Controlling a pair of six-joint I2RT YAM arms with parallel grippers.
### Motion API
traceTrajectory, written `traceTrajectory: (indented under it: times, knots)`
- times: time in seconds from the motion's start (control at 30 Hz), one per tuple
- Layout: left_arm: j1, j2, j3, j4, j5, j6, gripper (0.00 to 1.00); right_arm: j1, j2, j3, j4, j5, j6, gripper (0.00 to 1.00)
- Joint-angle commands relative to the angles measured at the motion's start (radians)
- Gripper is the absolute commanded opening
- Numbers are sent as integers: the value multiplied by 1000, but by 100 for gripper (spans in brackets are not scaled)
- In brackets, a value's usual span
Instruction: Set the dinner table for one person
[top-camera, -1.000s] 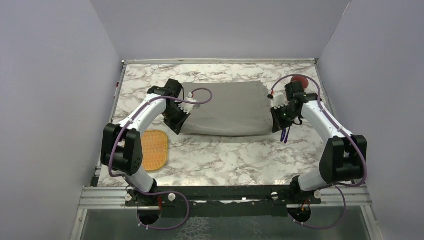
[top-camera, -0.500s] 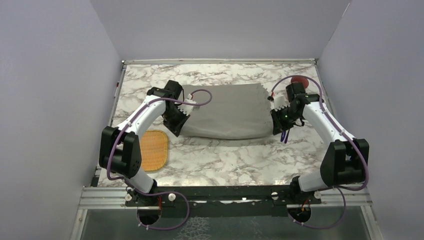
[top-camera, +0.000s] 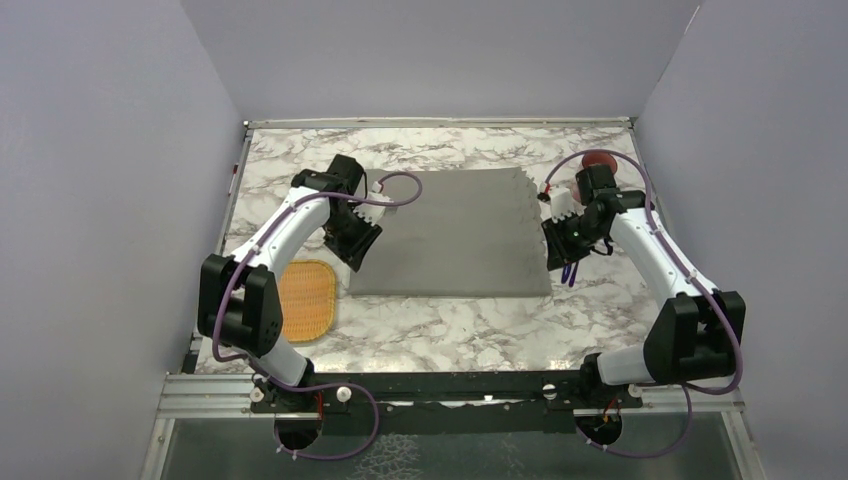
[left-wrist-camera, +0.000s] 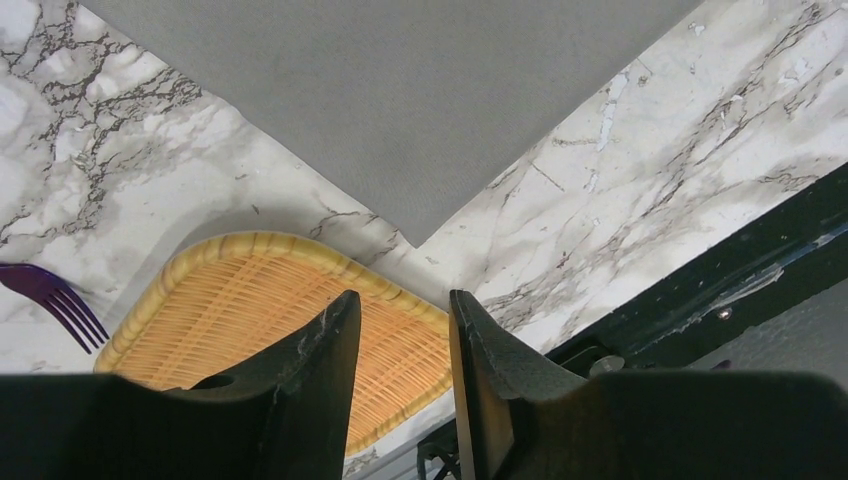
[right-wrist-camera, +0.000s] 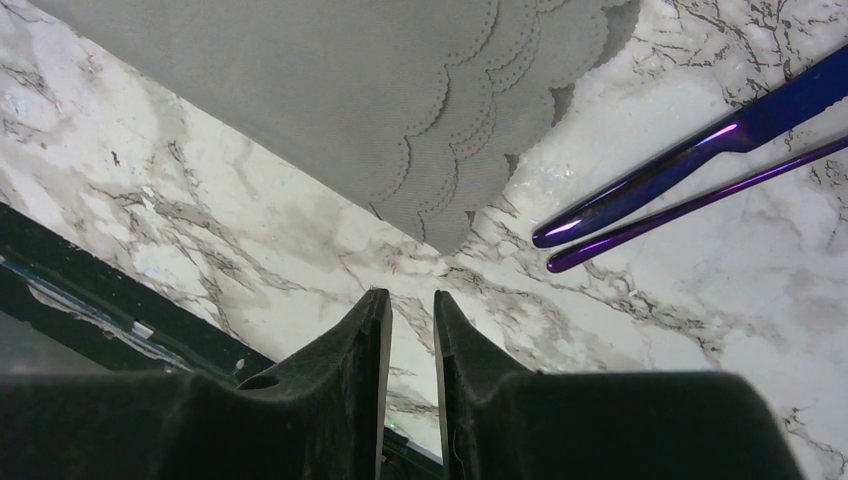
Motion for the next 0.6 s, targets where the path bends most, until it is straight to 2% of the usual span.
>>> traceTrajectory:
  times: [0.0,0.1,0.13,0.23,0.27,0.57]
  knots:
    - [-5,-39,55,-12,-20,-19,40,-2,-16,0,-11,-13,-13,27]
    - [-5,-48,75,29,3,-43,32,-1,2,10,6,-30,-8,26]
    - [-6,-51,77,57,21,-52,25,0,8,12,20,-39,-4,23]
    - [-7,-6,85,128,68,-72,3,-1,56,26,67,-81,19,2]
    - [-10,28,95,138,77,-78,0,-1,94,38,76,-104,25,1]
    - [-57,245,194,217,157,-103,0,1,409,219,60,-355,-17,1]
